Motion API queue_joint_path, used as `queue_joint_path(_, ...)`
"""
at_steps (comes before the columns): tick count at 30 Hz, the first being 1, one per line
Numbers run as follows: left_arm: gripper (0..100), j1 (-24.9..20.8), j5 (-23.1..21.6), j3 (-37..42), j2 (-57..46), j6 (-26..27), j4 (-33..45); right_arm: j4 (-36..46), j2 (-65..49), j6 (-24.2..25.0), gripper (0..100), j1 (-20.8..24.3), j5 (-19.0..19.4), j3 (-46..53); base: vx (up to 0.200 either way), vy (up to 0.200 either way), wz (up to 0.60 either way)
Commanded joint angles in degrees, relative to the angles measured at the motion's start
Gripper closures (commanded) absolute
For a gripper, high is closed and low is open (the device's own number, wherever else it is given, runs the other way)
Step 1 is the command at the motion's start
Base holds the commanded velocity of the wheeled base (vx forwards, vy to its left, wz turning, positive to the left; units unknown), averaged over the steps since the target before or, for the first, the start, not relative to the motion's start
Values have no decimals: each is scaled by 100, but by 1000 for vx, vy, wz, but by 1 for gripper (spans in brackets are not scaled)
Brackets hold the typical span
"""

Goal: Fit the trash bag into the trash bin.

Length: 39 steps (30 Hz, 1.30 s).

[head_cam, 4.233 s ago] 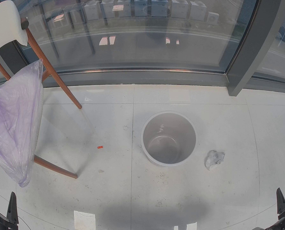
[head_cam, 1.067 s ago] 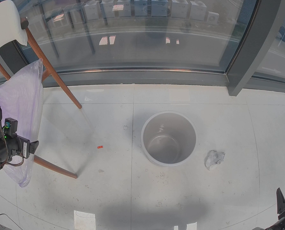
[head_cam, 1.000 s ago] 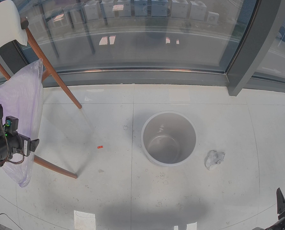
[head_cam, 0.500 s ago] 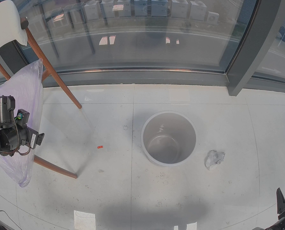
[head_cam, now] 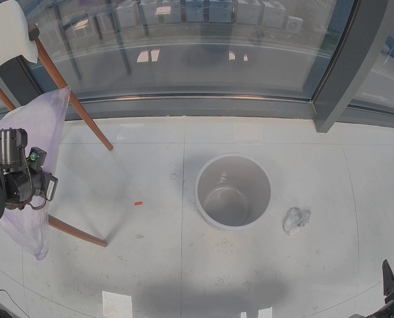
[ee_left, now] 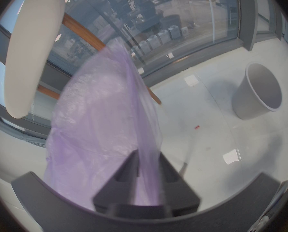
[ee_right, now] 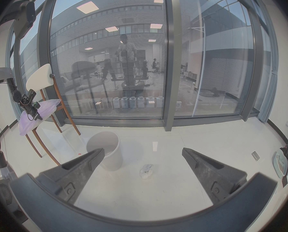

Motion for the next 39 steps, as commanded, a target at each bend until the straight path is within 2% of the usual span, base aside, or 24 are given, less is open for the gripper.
queue_joint_path(1, 100, 20, 17, -37, -121, -30, 3, -4, -75, -1, 0, 2, 0, 101, 0, 0, 0)
queue_joint_path(9, 100, 275, -159, 6, -753, -144, 38, -4, -75, -1, 0, 2, 0, 101, 0, 0, 0)
queue_joint_path(16, 100, 442, -888, 77, -1896, -417, 161, -4, -75, 8, 0, 2, 0, 101, 0, 0, 0)
queue_joint_path(17, 100, 406, -1170, 94, -2001, -663, 152, -4, -84, 8, 0, 2, 0, 101, 0, 0, 0)
queue_joint_path(20, 100, 389, -2242, 94, -2265, -2042, 82, -4, -75, 8, 0, 2, 0, 101, 0, 0, 0)
queue_joint_path(22, 100, 406, -2532, 68, -2423, -2535, 29, -4, -75, 8, 0, 2, 0, 101, 0, 0, 0)
queue_joint_path(23, 100, 389, -2752, 42, -2625, -2974, 3, -4, -75, 8, 0, 2, 0, 101, 0, 0, 0)
queue_joint_path(28, 100, 231, -3068, 15, -2995, -3967, -50, -13, -75, 96, 0, 2, -9, 101, 0, 0, 0)
queue_joint_path(32, 100, -103, -3226, -20, -3469, -5136, -111, -4, -49, 114, 0, -7, -9, 101, 0, 0, 0)
queue_joint_path(34, 100, -226, -3332, -55, -3539, -5338, -173, -4, -49, 122, 0, -7, -9, 101, 0, 0, 0)
queue_joint_path(35, 100, -508, -3639, -108, -3592, -5699, -375, -4, -40, 131, 0, -7, -9, 101, 0, 0, 0)
queue_joint_path(39, 100, -842, -4360, -55, -3548, -5954, -639, -13, -40, 149, 0, -15, -9, 101, 0, 0, 0)
